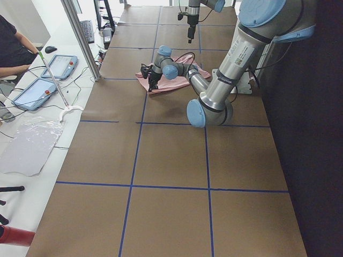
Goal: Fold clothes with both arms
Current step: 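Rotate the shirt upright with the right gripper while the left gripper pushes its far corner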
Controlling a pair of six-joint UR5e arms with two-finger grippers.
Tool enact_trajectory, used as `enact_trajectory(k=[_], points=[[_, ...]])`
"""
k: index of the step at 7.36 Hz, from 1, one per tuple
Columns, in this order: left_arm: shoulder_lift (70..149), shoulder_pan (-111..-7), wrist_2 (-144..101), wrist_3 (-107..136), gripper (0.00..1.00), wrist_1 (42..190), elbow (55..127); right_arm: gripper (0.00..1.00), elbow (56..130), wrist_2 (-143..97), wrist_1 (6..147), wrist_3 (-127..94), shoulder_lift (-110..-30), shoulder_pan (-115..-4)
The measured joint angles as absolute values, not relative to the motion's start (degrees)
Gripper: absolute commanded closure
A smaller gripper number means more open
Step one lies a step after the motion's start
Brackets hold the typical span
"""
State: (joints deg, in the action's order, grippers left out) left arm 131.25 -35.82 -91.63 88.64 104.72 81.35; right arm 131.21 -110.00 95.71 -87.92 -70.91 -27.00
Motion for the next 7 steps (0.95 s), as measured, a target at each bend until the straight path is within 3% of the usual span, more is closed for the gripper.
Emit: enact_trajectory(k=[5, 6, 7], points=[[144.4, -38.8, -82.3, 77.7, 1.00, 126.8, 55.0, 0.00, 130.4, -109.3, 95.8, -88.0, -71.1, -28.0], [146.2, -38.8, -80.8, 76.9, 0.63, 130.1, 51.2, 0.00, 130.3, -109.2, 95.8, -88.1, -71.1, -28.0], [147.0, -38.8, -79.9, 76.6, 0.01, 132.0, 49.1, 0.00, 130.1, -109.0, 95.8, -88.1, -71.0, -28.0]])
